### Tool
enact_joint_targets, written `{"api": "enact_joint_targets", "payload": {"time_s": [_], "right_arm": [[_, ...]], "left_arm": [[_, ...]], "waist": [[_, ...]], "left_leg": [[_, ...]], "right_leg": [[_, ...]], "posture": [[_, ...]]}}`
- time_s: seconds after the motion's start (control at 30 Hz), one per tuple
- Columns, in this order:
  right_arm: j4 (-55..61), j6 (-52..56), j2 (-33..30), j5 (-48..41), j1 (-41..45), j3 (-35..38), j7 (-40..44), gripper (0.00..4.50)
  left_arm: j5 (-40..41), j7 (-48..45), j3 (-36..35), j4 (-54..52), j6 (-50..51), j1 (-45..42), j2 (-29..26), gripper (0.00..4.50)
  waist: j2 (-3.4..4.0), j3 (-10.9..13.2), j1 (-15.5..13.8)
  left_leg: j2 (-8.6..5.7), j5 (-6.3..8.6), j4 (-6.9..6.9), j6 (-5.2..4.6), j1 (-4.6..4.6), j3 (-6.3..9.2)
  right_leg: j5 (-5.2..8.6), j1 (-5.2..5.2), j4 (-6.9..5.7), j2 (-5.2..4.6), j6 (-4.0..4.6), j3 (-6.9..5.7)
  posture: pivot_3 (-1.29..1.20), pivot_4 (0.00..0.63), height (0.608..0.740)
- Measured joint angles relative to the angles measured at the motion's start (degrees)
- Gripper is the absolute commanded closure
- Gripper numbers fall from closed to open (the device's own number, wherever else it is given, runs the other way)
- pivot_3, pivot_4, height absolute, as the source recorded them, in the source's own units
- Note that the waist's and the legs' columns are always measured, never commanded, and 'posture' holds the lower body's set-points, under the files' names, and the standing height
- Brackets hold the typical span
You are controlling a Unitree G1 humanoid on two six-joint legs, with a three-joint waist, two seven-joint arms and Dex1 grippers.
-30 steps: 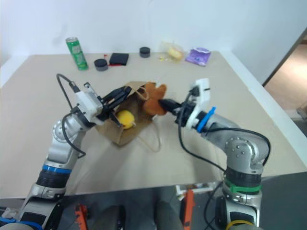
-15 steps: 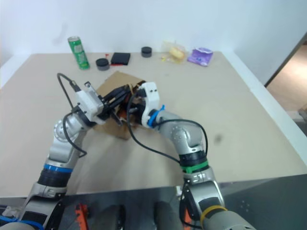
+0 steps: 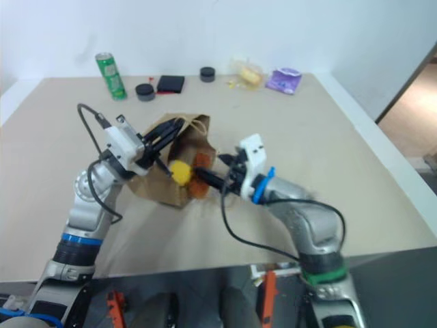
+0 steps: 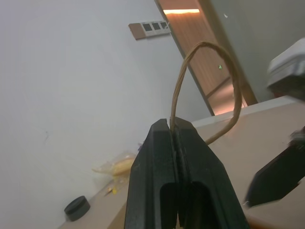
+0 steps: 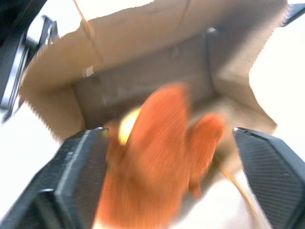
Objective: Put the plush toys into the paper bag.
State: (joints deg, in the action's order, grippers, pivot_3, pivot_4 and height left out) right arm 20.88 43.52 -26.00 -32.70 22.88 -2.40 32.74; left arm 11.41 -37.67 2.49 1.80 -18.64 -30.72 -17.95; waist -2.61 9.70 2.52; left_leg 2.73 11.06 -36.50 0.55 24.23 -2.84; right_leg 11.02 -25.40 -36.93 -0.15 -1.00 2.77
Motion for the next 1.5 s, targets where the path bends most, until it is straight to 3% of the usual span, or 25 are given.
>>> {"api": "enact_joint_targets", "payload": {"time_s": [0.1,0.27,0.37,0.5,0.63,0.73,0.83,1.0,1.1,1.17,1.27,1.3,1.33,1.37,1.43,1.5], "right_arm": [[4.11,-2.5,-8.57,3.66,-6.77,-1.82,4.65,0.03],[3.76,-9.43,-11.11,13.08,-10.13,-9.46,5.61,0.03],[-0.62,-13.89,-9.19,18.13,-10.16,-11.6,4.5,0.03],[-0.52,-13.23,-5.19,15.0,-10.1,-8.81,4.36,0.03],[2.01,-7.48,-1.15,1.24,-7.75,4.53,2.24,0.03],[1.83,-3.18,-0.51,-3.01,-3.99,9.75,-1.49,0.03],[-2.33,0.63,0.08,-0.86,-0.3,8.74,-6.52,0.03],[-10.63,2.62,4.97,3.34,0.78,1.02,-8.68,0.03],[-13.98,3.38,6.4,5.16,2.26,-0.63,-9.36,0.74],[-14.48,3.39,6.88,6.03,2.86,-0.98,-9.45,1.79],[-14.44,3.28,6.92,6.6,3.05,-0.75,-9.35,2.55],[-14.4,3.29,6.9,6.61,3.05,-0.66,-9.29,2.55],[-14.27,3.38,6.84,6.69,2.97,-0.48,-9.07,3.28],[-14.27,3.4,6.84,6.69,2.95,-0.41,-9.01,3.33],[-13.57,3.48,6.73,6.48,2.54,0.32,-8.16,4.12],[-13.16,3.42,7.06,5.53,2.23,1.1,-7.57,4.45]], "left_arm": [[0.23,0.0,-0.72,0.17,0.01,-0.08,-0.2,4.5],[0.29,-0.4,-0.55,0.97,0.0,-0.28,0.22,4.5],[0.32,-0.64,-0.56,1.8,-0.04,-0.31,0.25,4.5],[0.34,-1.29,-0.55,2.02,-0.16,-0.77,0.26,4.5],[0.34,-1.63,-0.62,2.02,-0.27,-0.92,0.15,4.5],[0.34,-1.9,-0.61,2.02,-0.28,-0.9,-0.07,4.5],[0.35,-2.27,-0.59,2.05,-0.38,-0.89,-0.14,4.5],[0.33,-2.8,-0.43,2.21,-0.63,-1.03,0.24,4.5],[0.33,-2.81,-0.44,2.22,-0.8,-1.05,0.26,4.5],[0.33,-2.8,-0.44,2.22,-0.8,-1.04,0.28,4.5],[0.33,-2.78,-0.44,2.21,-0.8,-1.0,0.28,4.5],[0.33,-2.77,-0.44,2.2,-0.8,-1.0,0.28,4.5],[0.32,-2.75,-0.44,2.2,-0.8,-1.0,0.3,4.5],[0.32,-2.74,-0.44,2.2,-0.8,-1.0,0.3,4.5],[0.32,-2.73,-0.44,2.2,-0.8,-1.0,0.35,4.5],[0.32,-2.72,-0.44,2.19,-0.8,-1.0,0.38,4.5]], "waist": [[-0.03,0.0,-0.06],[-0.05,0.01,0.21],[-0.05,0.02,0.11],[-0.06,0.02,0.05],[-0.07,0.02,-0.08],[-0.07,0.02,-0.03],[-0.06,0.02,0.04],[-0.05,0.03,0.01],[-0.05,0.03,0.06],[-0.06,0.02,0.06],[-0.06,0.0,0.08],[-0.06,0.0,0.1],[-0.06,0.0,0.1],[-0.06,-0.01,0.11],[-0.06,-0.01,0.11],[-0.06,-0.01,0.12]], "left_leg": [[-0.05,0.01,0.01,0.02,-0.02,0.0],[0.01,-0.02,-0.01,0.04,-0.17,-0.03],[-0.02,-0.08,-0.04,0.09,-0.16,-0.04],[-0.04,-0.07,-0.06,0.09,-0.1,-0.04],[-0.08,-0.06,-0.05,0.1,-0.05,-0.04],[-0.06,-0.06,-0.05,0.1,-0.08,-0.04],[0.0,-0.07,-0.05,0.09,-0.14,-0.03],[0.02,-0.06,0.02,0.08,-0.05,0.0],[0.01,-0.05,-0.02,0.07,-0.07,-0.06],[0.01,-0.06,-0.04,0.07,-0.12,-0.05],[0.04,-0.07,-0.05,0.05,-0.2,-0.05],[0.04,-0.08,-0.05,0.05,-0.22,-0.05],[0.06,-0.08,-0.05,0.04,-0.25,-0.05],[0.06,-0.08,-0.05,0.04,-0.25,-0.05],[0.08,-0.09,-0.05,0.04,-0.25,-0.04],[0.1,-0.09,-0.05,0.04,-0.25,-0.06]], "right_leg": [[0.06,0.03,0.01,-0.04,-0.02,0.01],[0.04,0.05,0.0,0.07,0.1,0.04],[0.06,0.07,-0.01,0.06,0.2,0.08],[-0.05,0.07,0.0,0.03,-0.01,0.11],[-0.06,0.07,0.01,-0.02,-0.07,0.11],[-0.07,0.07,0.01,0.0,-0.04,0.1],[-0.02,0.08,-0.01,0.06,0.13,0.09],[-0.04,0.02,-0.04,0.13,0.06,0.11],[-0.06,0.03,-0.03,0.09,0.01,0.15],[-0.08,0.07,-0.04,0.1,0.0,0.15],[-0.13,0.11,-0.04,0.13,0.04,0.15],[-0.13,0.12,-0.04,0.14,0.05,0.15],[-0.14,0.14,-0.05,0.16,0.07,0.15],[-0.14,0.14,-0.05,0.16,0.07,0.15],[-0.14,0.14,-0.05,0.19,0.07,0.15],[-0.15,0.13,-0.05,0.2,0.05,0.16]], "posture": [[0.0,0.15,0.74],[0.0,0.15,0.74],[0.0,0.15,0.74],[0.0,0.15,0.74],[0.0,0.15,0.74],[0.0,0.15,0.74],[0.0,0.15,0.74],[0.0,0.15,0.74],[0.0,0.15,0.74],[0.0,0.15,0.74],[0.0,0.15,0.74],[0.0,0.15,0.74],[0.0,0.15,0.74],[0.0,0.15,0.74],[0.0,0.15,0.74],[0.0,0.15,0.74]]}}
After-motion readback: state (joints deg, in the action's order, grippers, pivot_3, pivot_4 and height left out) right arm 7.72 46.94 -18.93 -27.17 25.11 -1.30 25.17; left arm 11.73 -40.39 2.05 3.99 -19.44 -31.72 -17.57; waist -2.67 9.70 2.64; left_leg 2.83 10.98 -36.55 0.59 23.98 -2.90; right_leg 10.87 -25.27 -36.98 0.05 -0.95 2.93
